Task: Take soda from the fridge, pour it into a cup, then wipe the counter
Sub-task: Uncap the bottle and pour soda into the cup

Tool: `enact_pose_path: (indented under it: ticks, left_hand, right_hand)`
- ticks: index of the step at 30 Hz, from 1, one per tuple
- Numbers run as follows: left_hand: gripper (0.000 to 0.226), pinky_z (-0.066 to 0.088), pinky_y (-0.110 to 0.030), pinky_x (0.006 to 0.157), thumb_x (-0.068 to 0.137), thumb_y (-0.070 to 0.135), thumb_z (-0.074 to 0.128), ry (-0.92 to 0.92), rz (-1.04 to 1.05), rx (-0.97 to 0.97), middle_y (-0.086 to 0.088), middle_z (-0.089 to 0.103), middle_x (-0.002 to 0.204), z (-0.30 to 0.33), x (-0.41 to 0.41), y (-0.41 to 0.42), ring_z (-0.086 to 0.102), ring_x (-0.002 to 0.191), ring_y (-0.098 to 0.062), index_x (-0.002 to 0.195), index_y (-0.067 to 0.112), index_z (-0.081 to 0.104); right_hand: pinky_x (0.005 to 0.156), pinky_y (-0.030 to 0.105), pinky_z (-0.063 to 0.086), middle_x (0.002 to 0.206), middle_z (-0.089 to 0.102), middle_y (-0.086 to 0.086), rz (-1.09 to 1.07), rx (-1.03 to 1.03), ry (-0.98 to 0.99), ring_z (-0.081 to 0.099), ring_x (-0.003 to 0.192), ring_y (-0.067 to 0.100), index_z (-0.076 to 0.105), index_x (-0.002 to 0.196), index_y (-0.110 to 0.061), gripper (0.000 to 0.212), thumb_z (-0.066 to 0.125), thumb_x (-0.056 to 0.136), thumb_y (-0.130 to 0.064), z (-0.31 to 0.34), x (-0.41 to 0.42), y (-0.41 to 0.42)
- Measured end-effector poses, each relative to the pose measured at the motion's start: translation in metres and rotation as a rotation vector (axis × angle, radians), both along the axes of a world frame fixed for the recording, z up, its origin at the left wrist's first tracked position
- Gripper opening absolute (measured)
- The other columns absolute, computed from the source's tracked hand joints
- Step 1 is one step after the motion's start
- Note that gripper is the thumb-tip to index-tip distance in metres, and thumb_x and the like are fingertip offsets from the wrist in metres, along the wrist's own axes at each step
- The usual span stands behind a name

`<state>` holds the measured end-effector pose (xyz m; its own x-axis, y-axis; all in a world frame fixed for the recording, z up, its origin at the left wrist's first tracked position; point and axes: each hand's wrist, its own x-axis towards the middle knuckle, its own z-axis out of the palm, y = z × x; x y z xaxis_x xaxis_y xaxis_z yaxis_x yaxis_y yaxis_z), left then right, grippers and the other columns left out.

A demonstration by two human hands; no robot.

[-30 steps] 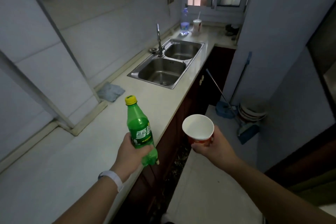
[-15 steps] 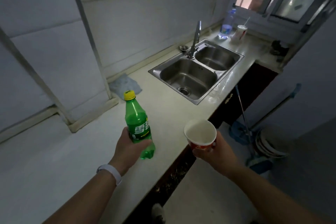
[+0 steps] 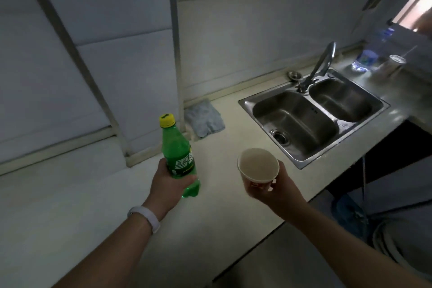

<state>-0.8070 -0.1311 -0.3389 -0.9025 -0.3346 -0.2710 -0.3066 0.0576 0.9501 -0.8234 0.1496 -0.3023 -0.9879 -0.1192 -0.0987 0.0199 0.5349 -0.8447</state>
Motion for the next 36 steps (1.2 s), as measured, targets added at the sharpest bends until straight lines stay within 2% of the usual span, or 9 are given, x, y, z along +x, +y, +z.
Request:
enact_pose_path:
  ticks: [3,8,10,12,16,19,23,29,36]
  left_hand:
    - [0.063,0.051,-0.029,0.076,0.062,0.005,0.087,-0.001,0.076,-0.018,0.001,0.067,0.105,-0.003,0.007,-0.013,0.065,0.095,-0.017,0.114,0.016,0.053]
    - [0.06,0.05,-0.031,0.079,0.067,0.004,0.085,-0.052,0.209,-0.072,0.007,0.065,0.104,-0.003,0.028,-0.024,0.064,0.094,-0.012,0.113,0.022,0.051]
    - [0.06,0.048,-0.027,0.075,0.068,0.002,0.085,-0.062,0.289,-0.096,0.01,0.064,0.101,0.0,0.038,-0.024,0.063,0.09,-0.007,0.114,0.021,0.05]
    - [0.061,0.047,-0.025,0.074,0.069,0.002,0.084,-0.082,0.384,-0.112,0.012,0.063,0.099,0.002,0.05,-0.021,0.062,0.088,-0.004,0.115,0.02,0.049]
    - [0.067,0.052,-0.034,0.082,0.065,0.01,0.089,-0.133,0.529,-0.163,0.004,0.067,0.107,0.009,0.073,-0.021,0.065,0.095,-0.014,0.123,0.015,0.053]
    - [0.066,0.051,-0.036,0.085,0.066,0.005,0.087,-0.154,0.62,-0.196,0.003,0.066,0.107,0.011,0.078,-0.011,0.064,0.095,-0.015,0.121,0.015,0.052]
    - [0.068,0.049,-0.03,0.082,0.067,0.005,0.086,-0.15,0.684,-0.192,-0.001,0.065,0.111,0.013,0.074,0.01,0.063,0.096,-0.016,0.126,0.011,0.051]
    - [0.068,0.049,-0.023,0.077,0.067,0.004,0.086,-0.161,0.73,-0.179,0.007,0.064,0.108,0.009,0.073,0.025,0.062,0.096,-0.006,0.125,0.016,0.051]
    - [0.069,0.051,-0.035,0.085,0.066,0.007,0.088,-0.211,0.732,-0.184,0.001,0.065,0.112,-0.004,0.076,0.033,0.064,0.099,-0.017,0.124,0.015,0.051]
  right_hand:
    - [0.082,0.024,0.051,0.114,0.057,-0.019,0.085,-0.034,-0.006,0.058,0.101,0.0,0.041,0.128,-0.027,0.074,0.086,0.069,-0.02,-0.004,-0.017,-0.018]
    - [0.085,0.026,0.052,0.122,0.053,-0.013,0.222,-0.089,-0.025,0.056,0.108,0.003,0.045,0.128,-0.032,0.075,0.087,0.067,-0.02,-0.025,-0.04,-0.037]
    - [0.083,0.031,0.055,0.12,0.056,-0.007,0.29,-0.091,-0.051,0.058,0.107,0.008,0.049,0.122,-0.036,0.07,0.088,0.064,-0.028,-0.04,-0.056,-0.048]
    - [0.08,0.037,0.057,0.115,0.059,-0.004,0.353,-0.063,-0.084,0.061,0.105,0.015,0.052,0.12,-0.032,0.071,0.088,0.059,-0.041,-0.054,-0.071,-0.057]
    - [0.079,0.044,0.058,0.116,0.061,0.0,0.49,-0.071,-0.161,0.064,0.103,0.016,0.052,0.124,-0.022,0.078,0.089,0.058,-0.042,-0.08,-0.097,-0.076]
    - [0.079,0.045,0.058,0.118,0.06,-0.002,0.572,-0.091,-0.173,0.064,0.103,0.015,0.049,0.126,-0.027,0.08,0.089,0.058,-0.042,-0.091,-0.104,-0.087]
    - [0.083,0.046,0.057,0.121,0.057,-0.006,0.678,-0.098,-0.177,0.062,0.106,0.014,0.044,0.125,-0.04,0.079,0.088,0.059,-0.041,-0.098,-0.104,-0.09]
    - [0.087,0.036,0.053,0.122,0.054,-0.01,0.73,-0.08,-0.183,0.057,0.106,0.008,0.04,0.121,-0.042,0.075,0.086,0.064,-0.031,-0.093,-0.107,-0.09]
    - [0.088,0.036,0.052,0.116,0.058,-0.016,0.75,-0.048,-0.26,0.058,0.104,0.008,0.039,0.122,-0.043,0.074,0.086,0.065,-0.03,-0.101,-0.106,-0.088]
